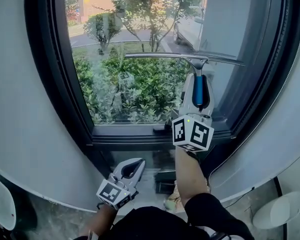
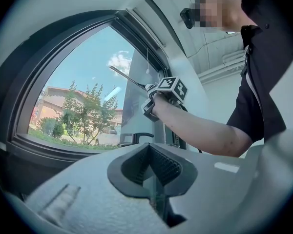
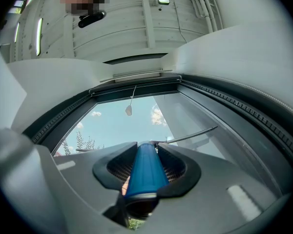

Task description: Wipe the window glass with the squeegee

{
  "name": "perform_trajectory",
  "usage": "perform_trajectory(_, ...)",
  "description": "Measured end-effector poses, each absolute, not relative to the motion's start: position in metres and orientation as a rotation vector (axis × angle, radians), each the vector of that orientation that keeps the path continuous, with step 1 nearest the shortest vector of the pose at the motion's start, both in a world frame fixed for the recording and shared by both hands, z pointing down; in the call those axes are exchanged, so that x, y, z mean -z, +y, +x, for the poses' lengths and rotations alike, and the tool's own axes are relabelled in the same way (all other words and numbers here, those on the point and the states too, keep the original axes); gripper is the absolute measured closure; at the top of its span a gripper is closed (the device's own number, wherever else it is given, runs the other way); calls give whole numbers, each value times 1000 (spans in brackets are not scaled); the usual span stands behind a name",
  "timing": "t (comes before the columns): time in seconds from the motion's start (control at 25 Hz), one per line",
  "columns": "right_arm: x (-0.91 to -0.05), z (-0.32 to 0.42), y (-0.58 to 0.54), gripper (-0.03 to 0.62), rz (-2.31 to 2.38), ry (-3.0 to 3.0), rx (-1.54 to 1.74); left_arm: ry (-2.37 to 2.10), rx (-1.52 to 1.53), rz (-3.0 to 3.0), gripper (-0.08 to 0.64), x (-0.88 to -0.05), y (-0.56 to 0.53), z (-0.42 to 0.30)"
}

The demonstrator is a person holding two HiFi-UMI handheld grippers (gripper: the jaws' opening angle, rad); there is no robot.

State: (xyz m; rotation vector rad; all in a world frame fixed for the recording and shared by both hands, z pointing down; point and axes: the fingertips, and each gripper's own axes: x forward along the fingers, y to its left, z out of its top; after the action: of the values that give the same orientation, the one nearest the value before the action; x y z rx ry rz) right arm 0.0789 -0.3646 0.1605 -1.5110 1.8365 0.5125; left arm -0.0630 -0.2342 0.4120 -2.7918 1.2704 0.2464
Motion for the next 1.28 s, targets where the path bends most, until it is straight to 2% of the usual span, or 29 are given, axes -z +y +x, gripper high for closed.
perform_trajectory(1.28,-214,80,-361,459,-1587,1881,-433,1244,-206,-2810,558,-433,-239,-63)
